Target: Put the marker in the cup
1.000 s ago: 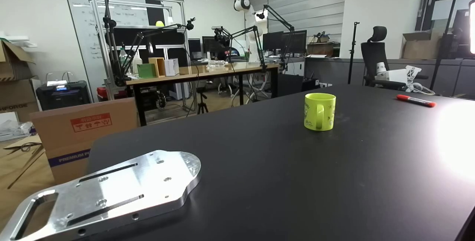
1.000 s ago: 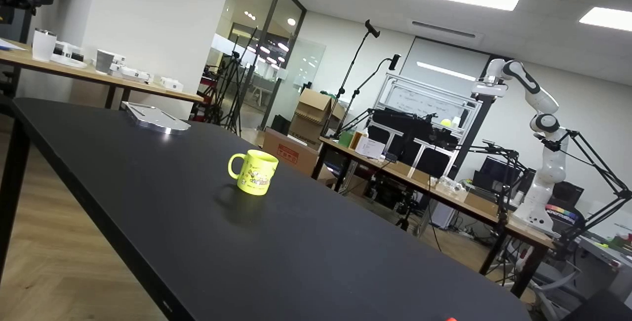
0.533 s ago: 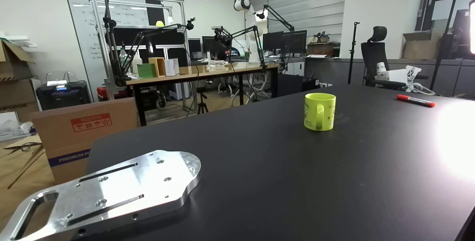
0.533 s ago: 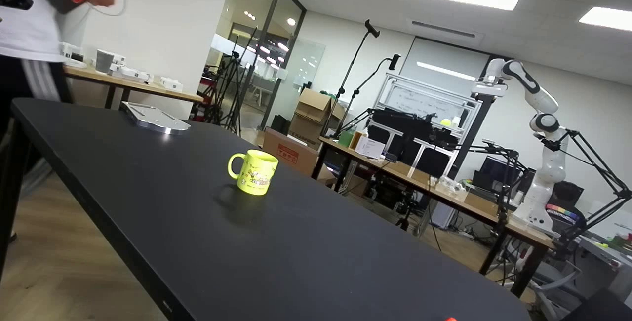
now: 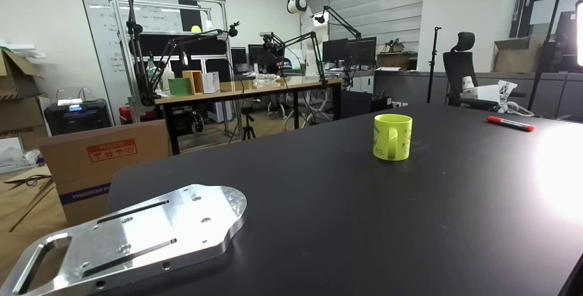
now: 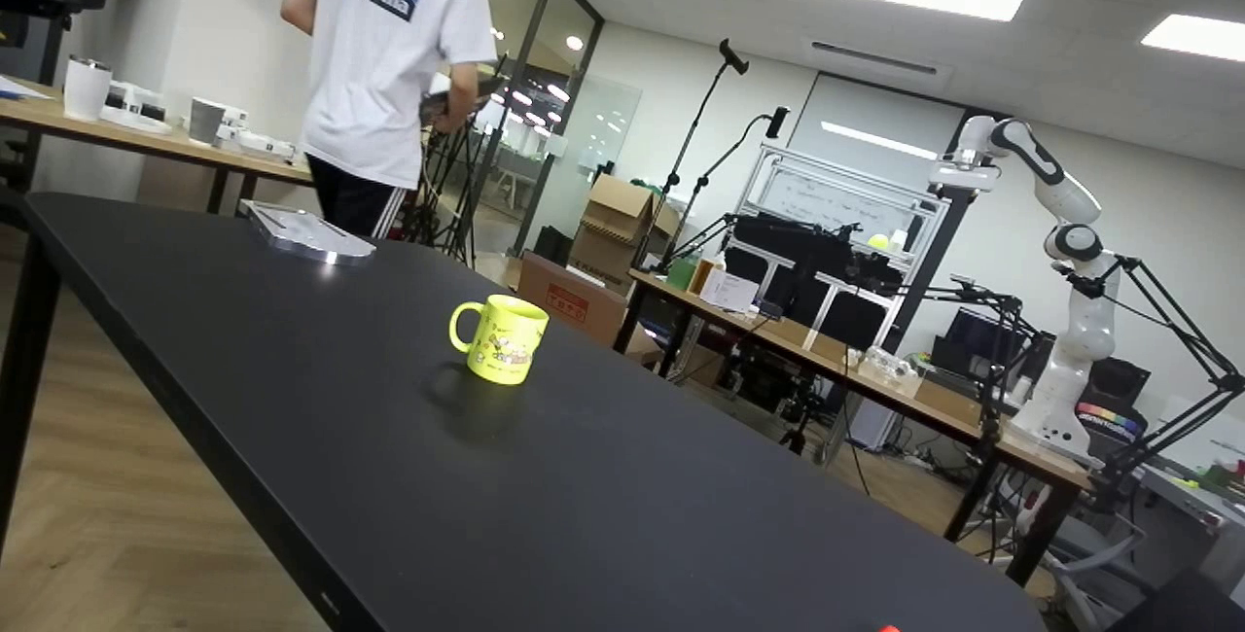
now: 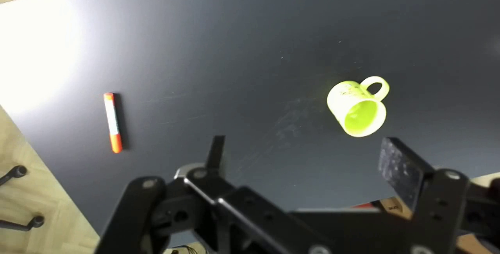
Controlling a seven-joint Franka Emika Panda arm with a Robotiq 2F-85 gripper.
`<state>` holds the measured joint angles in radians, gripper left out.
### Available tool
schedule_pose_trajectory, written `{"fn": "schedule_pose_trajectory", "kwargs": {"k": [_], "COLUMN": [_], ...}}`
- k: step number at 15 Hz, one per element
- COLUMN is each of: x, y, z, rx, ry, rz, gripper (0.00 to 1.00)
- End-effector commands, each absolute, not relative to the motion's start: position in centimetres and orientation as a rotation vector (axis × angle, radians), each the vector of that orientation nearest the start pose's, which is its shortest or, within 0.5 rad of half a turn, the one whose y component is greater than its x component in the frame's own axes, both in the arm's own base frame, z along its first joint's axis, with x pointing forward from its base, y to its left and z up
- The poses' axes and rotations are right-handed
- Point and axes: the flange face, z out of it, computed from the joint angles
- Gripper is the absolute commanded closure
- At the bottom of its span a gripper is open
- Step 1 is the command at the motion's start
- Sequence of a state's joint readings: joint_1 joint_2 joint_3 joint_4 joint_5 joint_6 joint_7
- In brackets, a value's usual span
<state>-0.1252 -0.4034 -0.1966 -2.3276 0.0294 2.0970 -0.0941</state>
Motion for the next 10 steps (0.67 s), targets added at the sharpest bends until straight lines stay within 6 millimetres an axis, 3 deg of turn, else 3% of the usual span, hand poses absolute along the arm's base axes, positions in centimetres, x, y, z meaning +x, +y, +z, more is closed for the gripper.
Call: {"fn": "schedule_pose_trajectory", "kwargs": {"k": [1, 5, 10], "x": [44.4, 45.7, 48.4], "y": [-22.3, -28.6, -32.8], "z": [49.9, 47.8, 42.8], "rx": [-3.027, -3.042, -3.074], "ry": [0.453, 0.551, 0.665], "rz": [-0.326, -0.371, -0.419], "gripper": [0.00, 0.00, 0.00]}}
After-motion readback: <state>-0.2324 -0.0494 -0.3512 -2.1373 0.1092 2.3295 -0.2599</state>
